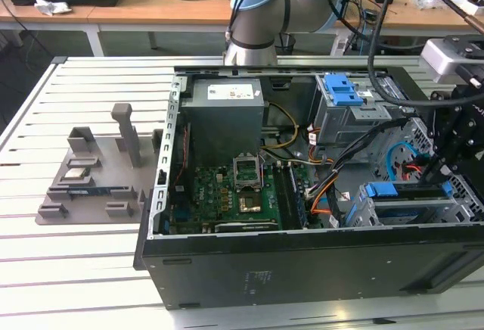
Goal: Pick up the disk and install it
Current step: 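Insert the first disk wire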
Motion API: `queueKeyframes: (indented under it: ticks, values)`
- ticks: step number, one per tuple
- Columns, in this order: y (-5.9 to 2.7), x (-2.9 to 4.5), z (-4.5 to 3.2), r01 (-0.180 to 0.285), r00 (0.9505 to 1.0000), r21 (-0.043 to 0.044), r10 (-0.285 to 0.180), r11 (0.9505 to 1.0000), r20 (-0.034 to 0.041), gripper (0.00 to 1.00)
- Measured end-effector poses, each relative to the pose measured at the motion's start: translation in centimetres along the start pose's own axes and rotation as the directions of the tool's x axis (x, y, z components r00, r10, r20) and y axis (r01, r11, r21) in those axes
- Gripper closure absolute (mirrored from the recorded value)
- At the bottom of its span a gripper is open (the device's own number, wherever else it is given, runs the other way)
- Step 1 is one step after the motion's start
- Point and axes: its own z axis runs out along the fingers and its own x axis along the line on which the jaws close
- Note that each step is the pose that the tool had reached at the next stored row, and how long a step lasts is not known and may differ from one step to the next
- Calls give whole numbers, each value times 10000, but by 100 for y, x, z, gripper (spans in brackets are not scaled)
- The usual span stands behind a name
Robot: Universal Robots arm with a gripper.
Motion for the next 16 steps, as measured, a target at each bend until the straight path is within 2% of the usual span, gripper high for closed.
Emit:
queueKeyframes:
  ticks: [3, 16]
  values:
    - [1, -6, 24, 15, 10000, -1, -15, 10000, 30, 83]
    - [-2, -5, 52, 183, 9998, 6, -183, 9998, 29, 83]
